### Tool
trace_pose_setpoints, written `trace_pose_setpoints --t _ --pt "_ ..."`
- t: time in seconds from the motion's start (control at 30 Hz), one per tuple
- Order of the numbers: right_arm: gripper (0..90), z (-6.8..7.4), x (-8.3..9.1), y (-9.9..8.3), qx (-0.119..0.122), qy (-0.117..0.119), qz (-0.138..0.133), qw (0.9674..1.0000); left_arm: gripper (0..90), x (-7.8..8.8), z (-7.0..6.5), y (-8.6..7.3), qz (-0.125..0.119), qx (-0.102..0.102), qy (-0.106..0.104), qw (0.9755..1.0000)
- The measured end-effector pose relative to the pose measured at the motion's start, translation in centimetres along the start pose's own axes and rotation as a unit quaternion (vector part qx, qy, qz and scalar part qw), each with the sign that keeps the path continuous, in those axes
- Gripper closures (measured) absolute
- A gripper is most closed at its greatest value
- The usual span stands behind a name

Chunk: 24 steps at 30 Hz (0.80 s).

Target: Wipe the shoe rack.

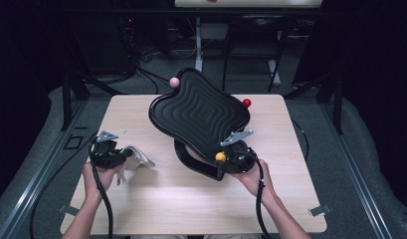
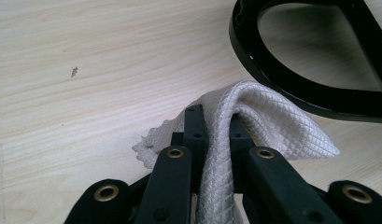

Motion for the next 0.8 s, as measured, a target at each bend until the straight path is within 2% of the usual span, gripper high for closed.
trace_pose_setpoints --t 0.1,0.13,0.17,0.3,0.47,0.57,0.6,0.67,0.73,0.8 --pt "55.1 0.2 0.1 0.4 0.002 -0.014 -0.035 0.9993 83.2 0.0 -0.1 0.0 -0.001 0.0 -0.003 1.0" --pt "55.6 0.3 0.0 0.5 0.002 -0.016 -0.039 0.9991 83.2 0.0 -0.2 0.0 -0.002 -0.001 -0.004 1.0" --pt "56.0 0.3 -0.1 0.5 0.005 -0.022 -0.033 0.9992 83.2 0.0 -0.2 0.0 -0.002 -0.003 -0.004 1.0" --pt "59.0 0.2 -0.1 0.3 0.004 -0.026 -0.035 0.999 83.2 0.0 -0.2 0.0 -0.002 -0.002 -0.005 1.0" --pt "58.8 -0.5 0.4 0.1 -0.008 -0.025 -0.029 0.9992 83.2 0.2 0.0 0.1 -0.004 0.0 -0.005 1.0" --pt "52.8 -0.8 0.6 0.1 -0.019 -0.038 -0.048 0.998 83.2 0.2 -0.1 0.1 -0.005 -0.003 -0.005 1.0" --pt "52.8 -0.9 0.6 0.3 -0.025 -0.04 -0.062 0.997 83.2 0.2 -0.1 0.1 -0.005 -0.002 -0.005 1.0" --pt "52.5 -1.0 0.4 0.4 -0.025 -0.046 -0.066 0.9964 83.2 0.1 -0.3 0.1 -0.004 -0.005 -0.007 1.0" --pt "53.6 -1.1 0.1 0.3 -0.028 -0.048 -0.066 0.9963 83.2 0.1 -0.3 0.1 -0.003 -0.006 -0.008 0.9999" --pt "59.0 -1.1 0.1 0.3 -0.027 -0.05 -0.064 0.9963 83.2 0.0 -0.3 0.1 -0.001 -0.005 -0.009 0.9999"
Point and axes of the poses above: each handheld gripper's, and its own axes: x roughly backward along the jaws, y roughly out of its top, z roughly to its left, the point moved 4 cm from there along -x, roughly forward along the jaws, and after that the axes turned 11 degrees about y, right-handed, at the moved point
